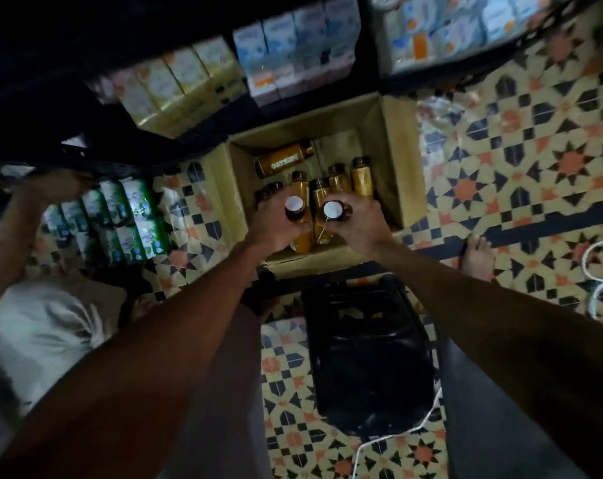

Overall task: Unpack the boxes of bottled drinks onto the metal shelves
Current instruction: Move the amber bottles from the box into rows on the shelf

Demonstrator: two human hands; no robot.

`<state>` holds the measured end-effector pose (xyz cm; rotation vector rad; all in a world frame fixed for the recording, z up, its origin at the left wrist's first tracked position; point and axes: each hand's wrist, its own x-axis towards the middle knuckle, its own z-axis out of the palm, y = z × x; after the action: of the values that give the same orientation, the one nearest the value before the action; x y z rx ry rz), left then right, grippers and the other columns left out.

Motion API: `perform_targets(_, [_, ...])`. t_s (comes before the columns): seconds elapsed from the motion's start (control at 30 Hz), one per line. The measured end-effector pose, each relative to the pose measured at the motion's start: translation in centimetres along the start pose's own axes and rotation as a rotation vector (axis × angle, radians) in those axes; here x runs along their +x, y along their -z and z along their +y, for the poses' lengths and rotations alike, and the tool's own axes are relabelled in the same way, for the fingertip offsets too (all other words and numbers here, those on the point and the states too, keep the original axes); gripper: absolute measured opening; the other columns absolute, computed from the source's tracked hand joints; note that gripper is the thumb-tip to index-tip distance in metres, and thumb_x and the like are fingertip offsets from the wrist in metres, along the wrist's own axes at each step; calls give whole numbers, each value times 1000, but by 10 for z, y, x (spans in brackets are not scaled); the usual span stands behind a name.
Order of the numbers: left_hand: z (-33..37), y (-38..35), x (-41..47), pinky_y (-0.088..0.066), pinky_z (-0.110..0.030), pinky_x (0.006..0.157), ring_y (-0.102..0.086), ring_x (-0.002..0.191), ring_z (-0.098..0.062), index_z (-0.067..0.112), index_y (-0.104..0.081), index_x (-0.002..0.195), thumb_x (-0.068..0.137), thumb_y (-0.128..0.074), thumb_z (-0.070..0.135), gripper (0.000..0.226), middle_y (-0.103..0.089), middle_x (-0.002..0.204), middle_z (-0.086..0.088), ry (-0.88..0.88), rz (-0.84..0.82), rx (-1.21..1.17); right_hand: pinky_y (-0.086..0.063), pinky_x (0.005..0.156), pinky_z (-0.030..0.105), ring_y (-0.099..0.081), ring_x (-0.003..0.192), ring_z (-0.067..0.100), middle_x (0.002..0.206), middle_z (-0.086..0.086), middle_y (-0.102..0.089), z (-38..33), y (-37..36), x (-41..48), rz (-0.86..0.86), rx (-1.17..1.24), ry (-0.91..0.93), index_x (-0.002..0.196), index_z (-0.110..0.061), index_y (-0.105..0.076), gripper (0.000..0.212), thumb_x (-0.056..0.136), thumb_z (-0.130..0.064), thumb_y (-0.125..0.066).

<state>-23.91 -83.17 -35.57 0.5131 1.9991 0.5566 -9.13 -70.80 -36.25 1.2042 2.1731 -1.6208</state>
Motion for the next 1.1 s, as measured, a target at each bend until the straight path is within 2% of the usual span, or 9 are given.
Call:
perform_targets(0.1, [25, 13, -41, -53, -32, 85, -64, 99, -14, 26, -60, 110, 68, -85, 19, 50, -68, 105, 8, 5, 43, -52, -51, 103, 30, -63, 113, 10, 126, 1, -69, -33, 20, -33, 18, 10, -14, 124, -15, -70, 51, 76, -11, -86])
perform_targets(0.23, [83, 42, -113, -49, -28, 82, -63, 99, -14, 23, -60, 113, 70, -85, 19, 49, -69, 107, 6, 1, 86, -113, -53, 101, 39, -65, 112, 14, 126, -1, -69, -95, 54, -88, 50, -20, -8, 124, -21, -71, 52, 75, -13, -87])
perform_targets(0.37, [140, 78, -183, -46, -26, 76, -64, 96, -11, 32, -58, 113, 70, -82, 32, 49, -68, 106, 12, -36, 128, -95, -55, 95, 41, -68, 104, 18, 118, 0, -72, -167, 95, -145, 100, -60, 4, 121, -26, -72, 51, 73, -17, -87])
perform_targets(0.5, [189, 110, -243, -51, -30, 79, -65, 97, -14, 32, -58, 108, 68, -82, 35, 46, -68, 103, 11, -48, 184, -129, -49, 94, 27, -65, 110, 20, 121, 2, -71, -233, 137, -198, 119, -112, 72, 123, -21, -71, 49, 76, -16, -85])
perform_targets(0.67, [246, 139, -308, -39, -24, 63, -59, 83, -6, 29, -55, 101, 71, -83, 32, 42, -63, 92, 15, -91, 266, -114, -51, 92, 30, -63, 105, 14, 114, -6, -68, -293, 179, -246, 108, -129, 133, 119, -23, -73, 46, 75, -23, -86])
perform_targets(0.77, [273, 153, -338, -43, -24, 66, -62, 85, -8, 30, -56, 104, 70, -86, 34, 46, -66, 92, 14, -129, 312, -118, -53, 93, 35, -66, 102, 14, 112, -6, -71, -321, 204, -269, 96, -134, 195, 115, -25, -74, 44, 73, -27, -86])
perform_targets(0.87, [294, 169, -356, -45, -13, 67, -62, 84, -6, 25, -59, 106, 68, -88, 29, 49, -66, 91, 14, -185, 321, -105, -53, 88, 34, -66, 99, 14, 106, -8, -68, -343, 227, -284, 102, -168, 285, 111, -26, -74, 42, 71, -28, -86])
perform_targets(0.97, [312, 185, -366, -53, -29, 81, -64, 92, -10, 32, -59, 105, 61, -87, 35, 53, -69, 98, 12, -241, 333, -37, -53, 90, 33, -66, 100, 10, 108, -13, -71, -361, 248, -293, 112, -204, 384, 109, -29, -75, 41, 69, -31, -87])
perform_targets(1.1, [339, 209, -382, -53, -29, 69, -64, 79, -5, 32, -57, 92, 61, -85, 37, 43, -68, 83, 11, -323, 326, 15, -52, 95, 44, -65, 109, 14, 108, -14, -72, -383, 269, -297, 127, -181, 431, 108, -38, -73, 48, 62, -47, -82])
